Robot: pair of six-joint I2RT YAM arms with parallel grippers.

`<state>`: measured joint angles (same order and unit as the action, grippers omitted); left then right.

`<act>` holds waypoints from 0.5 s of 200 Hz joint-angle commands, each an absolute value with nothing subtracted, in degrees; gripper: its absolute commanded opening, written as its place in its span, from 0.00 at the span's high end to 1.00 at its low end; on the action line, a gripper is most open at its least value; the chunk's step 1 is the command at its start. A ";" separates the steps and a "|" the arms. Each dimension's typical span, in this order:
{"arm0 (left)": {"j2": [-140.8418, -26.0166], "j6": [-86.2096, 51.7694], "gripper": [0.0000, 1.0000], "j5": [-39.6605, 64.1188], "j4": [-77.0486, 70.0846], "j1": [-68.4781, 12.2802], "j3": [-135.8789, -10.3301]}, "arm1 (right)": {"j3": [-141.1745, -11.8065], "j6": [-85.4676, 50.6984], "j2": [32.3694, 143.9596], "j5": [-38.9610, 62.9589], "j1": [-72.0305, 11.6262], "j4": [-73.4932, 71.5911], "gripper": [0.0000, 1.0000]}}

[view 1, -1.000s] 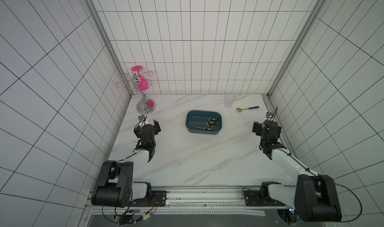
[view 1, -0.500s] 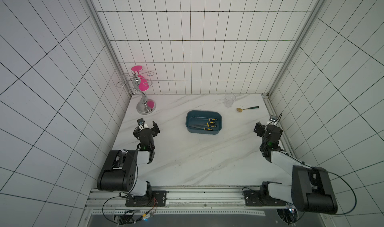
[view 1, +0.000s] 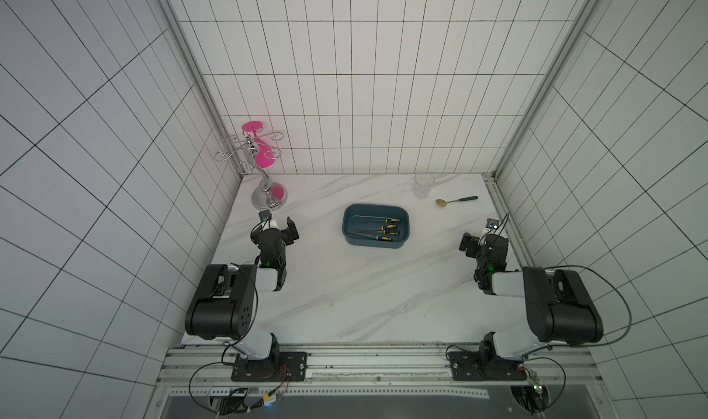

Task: Put the file tool into the storage box
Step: Reset both arms

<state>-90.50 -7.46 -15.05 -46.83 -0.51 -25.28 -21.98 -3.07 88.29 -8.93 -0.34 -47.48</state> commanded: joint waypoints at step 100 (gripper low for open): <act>-89.65 -6.94 0.02 -14.13 -44.65 -0.17 -25.74 | -24.18 -2.55 88.20 -7.09 0.22 -47.49 0.01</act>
